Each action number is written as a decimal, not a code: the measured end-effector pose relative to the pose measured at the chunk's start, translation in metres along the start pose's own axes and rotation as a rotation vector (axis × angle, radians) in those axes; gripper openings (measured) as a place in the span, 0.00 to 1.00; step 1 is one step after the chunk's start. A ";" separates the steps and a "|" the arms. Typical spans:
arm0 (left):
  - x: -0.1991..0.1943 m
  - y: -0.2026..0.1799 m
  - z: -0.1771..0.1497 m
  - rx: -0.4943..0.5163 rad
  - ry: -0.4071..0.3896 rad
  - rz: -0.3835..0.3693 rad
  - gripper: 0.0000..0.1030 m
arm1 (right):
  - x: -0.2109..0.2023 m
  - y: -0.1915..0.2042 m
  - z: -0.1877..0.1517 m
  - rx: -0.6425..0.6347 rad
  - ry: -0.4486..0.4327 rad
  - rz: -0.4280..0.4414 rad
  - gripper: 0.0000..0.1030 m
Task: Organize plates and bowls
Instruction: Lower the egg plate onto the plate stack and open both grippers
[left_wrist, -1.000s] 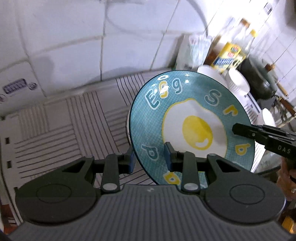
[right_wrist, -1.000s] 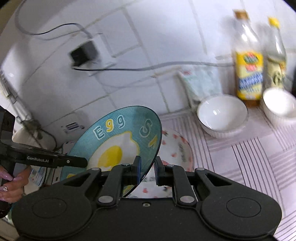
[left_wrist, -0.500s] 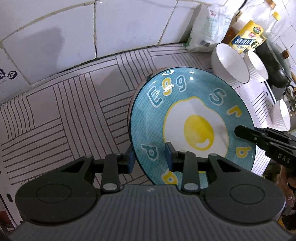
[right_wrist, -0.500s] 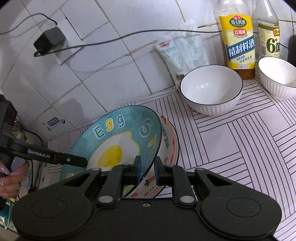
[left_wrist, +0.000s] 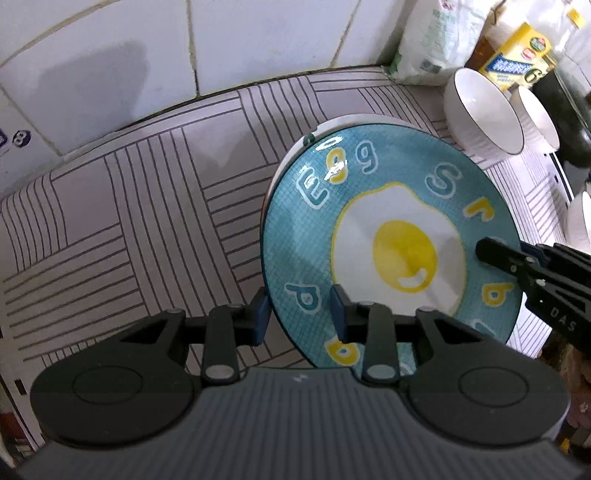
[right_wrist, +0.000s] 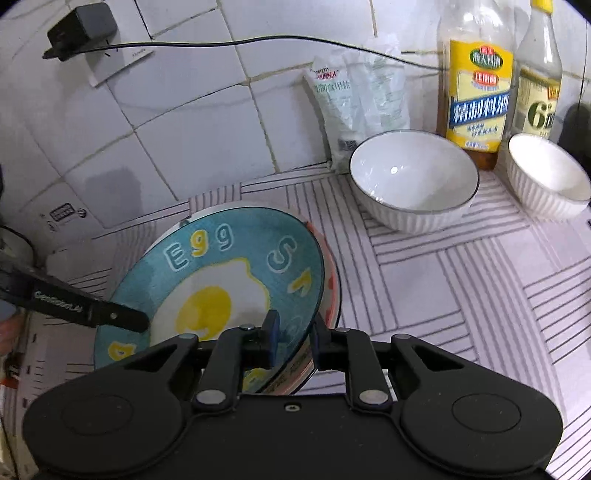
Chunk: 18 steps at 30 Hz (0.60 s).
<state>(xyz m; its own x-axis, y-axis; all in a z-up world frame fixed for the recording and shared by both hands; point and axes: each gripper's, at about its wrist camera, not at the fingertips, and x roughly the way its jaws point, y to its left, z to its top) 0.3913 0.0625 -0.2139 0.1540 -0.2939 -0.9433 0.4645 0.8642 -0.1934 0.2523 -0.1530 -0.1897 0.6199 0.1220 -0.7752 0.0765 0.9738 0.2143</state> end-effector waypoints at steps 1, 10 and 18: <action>0.000 -0.002 -0.002 0.014 -0.007 0.010 0.30 | 0.001 0.005 0.001 -0.024 0.005 -0.027 0.24; -0.003 -0.014 -0.009 0.046 -0.008 0.071 0.30 | 0.006 0.023 -0.005 -0.113 0.067 -0.139 0.34; -0.044 -0.031 -0.020 0.080 -0.039 0.053 0.33 | -0.035 0.031 -0.025 -0.165 -0.003 -0.100 0.33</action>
<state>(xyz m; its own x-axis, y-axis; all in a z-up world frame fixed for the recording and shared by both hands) 0.3533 0.0569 -0.1720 0.2137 -0.2656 -0.9401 0.5228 0.8440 -0.1197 0.2130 -0.1225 -0.1706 0.6182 0.0229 -0.7857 0.0091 0.9993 0.0362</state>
